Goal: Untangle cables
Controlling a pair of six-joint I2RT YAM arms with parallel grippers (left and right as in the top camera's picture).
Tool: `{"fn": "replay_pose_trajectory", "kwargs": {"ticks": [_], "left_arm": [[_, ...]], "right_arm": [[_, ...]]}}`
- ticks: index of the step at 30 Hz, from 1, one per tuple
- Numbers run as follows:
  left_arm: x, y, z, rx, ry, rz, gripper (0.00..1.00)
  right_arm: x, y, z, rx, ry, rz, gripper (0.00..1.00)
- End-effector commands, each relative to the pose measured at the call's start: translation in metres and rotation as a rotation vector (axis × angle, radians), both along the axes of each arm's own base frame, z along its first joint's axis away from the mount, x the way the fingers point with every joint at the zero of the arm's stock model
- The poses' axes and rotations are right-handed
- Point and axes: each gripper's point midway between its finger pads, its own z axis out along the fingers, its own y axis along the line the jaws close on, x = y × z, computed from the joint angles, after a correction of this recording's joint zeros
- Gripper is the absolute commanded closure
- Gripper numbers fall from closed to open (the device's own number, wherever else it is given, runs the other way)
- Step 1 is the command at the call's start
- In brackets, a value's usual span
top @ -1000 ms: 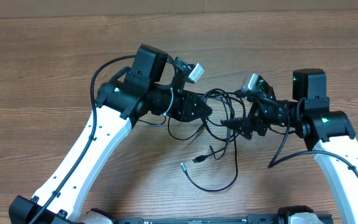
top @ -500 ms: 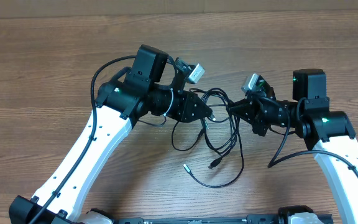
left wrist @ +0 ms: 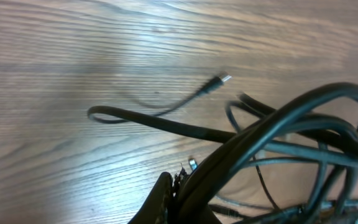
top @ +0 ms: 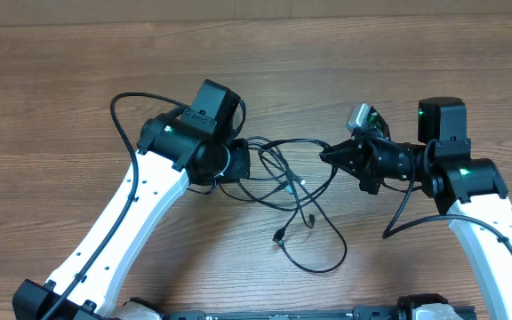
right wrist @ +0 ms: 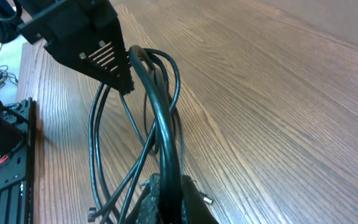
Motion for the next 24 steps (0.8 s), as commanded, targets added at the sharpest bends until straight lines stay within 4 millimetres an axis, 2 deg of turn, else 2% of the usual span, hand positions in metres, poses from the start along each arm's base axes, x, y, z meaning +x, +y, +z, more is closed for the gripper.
{"fn": "replay_pose_trajectory", "kwargs": {"ticks": [1,3,8,14,16,24], "left_arm": [[0.009,0.019,0.0,0.064,-0.017,0.172,0.96],[0.008,0.011,0.002,0.025,-0.013,0.14,0.96],[0.002,-0.025,0.012,-0.12,-0.051,-0.161,0.96],[-0.003,-0.035,0.017,-0.17,-0.068,-0.265,0.96],[-0.007,-0.053,0.028,-0.271,-0.091,-0.359,0.96],[-0.021,-0.106,0.068,-0.566,-0.159,-0.551,0.96]], "right_arm": [[0.003,-0.004,0.012,0.023,-0.004,-0.028,0.96],[0.005,-0.007,0.01,0.017,0.012,-0.05,0.0],[0.005,-0.008,0.008,0.01,0.013,-0.056,0.0],[0.002,-0.006,0.011,0.031,0.015,-0.037,0.0],[-0.001,-0.003,0.015,0.053,0.017,-0.017,0.0],[-0.003,-0.001,0.016,0.063,0.017,-0.004,0.0]]}}
